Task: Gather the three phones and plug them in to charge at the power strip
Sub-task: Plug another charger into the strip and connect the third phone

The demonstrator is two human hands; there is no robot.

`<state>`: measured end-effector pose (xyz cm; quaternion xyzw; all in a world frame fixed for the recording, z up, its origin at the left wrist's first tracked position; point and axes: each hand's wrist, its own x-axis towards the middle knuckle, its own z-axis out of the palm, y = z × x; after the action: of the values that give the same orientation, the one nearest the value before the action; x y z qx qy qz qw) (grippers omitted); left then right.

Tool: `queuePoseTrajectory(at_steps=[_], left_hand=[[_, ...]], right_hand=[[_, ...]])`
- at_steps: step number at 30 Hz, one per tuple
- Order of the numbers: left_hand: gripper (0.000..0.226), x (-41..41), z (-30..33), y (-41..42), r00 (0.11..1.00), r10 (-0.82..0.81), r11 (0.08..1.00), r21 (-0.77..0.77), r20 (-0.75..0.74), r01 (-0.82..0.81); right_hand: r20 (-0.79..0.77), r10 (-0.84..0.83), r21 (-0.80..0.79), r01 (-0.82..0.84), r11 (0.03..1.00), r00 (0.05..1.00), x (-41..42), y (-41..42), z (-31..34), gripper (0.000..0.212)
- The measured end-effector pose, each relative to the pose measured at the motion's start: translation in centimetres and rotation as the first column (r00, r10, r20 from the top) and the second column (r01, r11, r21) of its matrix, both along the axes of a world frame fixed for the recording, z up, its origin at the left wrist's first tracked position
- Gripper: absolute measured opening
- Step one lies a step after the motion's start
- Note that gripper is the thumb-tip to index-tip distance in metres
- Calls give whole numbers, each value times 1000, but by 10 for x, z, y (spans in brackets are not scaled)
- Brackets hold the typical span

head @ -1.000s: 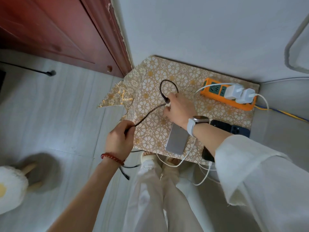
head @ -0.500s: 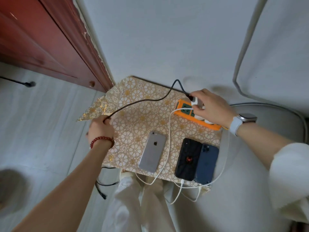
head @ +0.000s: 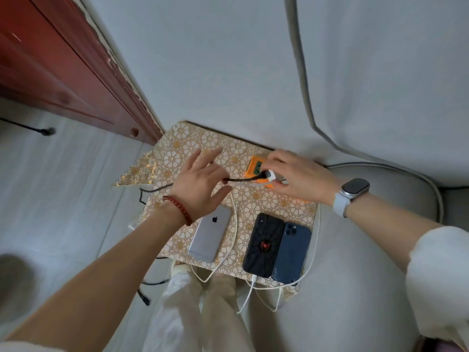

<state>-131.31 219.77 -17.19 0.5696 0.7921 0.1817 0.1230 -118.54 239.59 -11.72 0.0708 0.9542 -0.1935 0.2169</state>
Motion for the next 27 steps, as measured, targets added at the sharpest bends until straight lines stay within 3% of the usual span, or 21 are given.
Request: queuePoseTrajectory(at_steps=[4,8,10,14,20,25,27], left_hand=[[47,10,2,-8,976,150,989,-27,155,-148],[34,25,-6,1,918,304,952,-65,254,-298],[44,28,-10,16,896,344,939,-115,282,-324],[47,32,-13,39,872,314,940,-249,374,-232],[39,50,-19,30,892,277,945,-268,358,-186],[33,60,-17,14,880,389,904,-296,273,-308],[29,57,-20,12,870,416,897,-277,264,-345]], right_hand=[[-45,-218,-11,218,976,975,6,12,-11,36],[-56,-459,-156,446,881,887,6,12,-32,29],[-30,-500,-220,482,848,866,8,11,-40,28],[0,-493,-290,471,833,870,18,15,-40,32],[-3,-407,-180,399,899,914,19,22,-41,28],[-26,-339,-109,335,936,940,1,23,-49,31],[-61,-359,-120,350,929,931,-5,24,-50,22]])
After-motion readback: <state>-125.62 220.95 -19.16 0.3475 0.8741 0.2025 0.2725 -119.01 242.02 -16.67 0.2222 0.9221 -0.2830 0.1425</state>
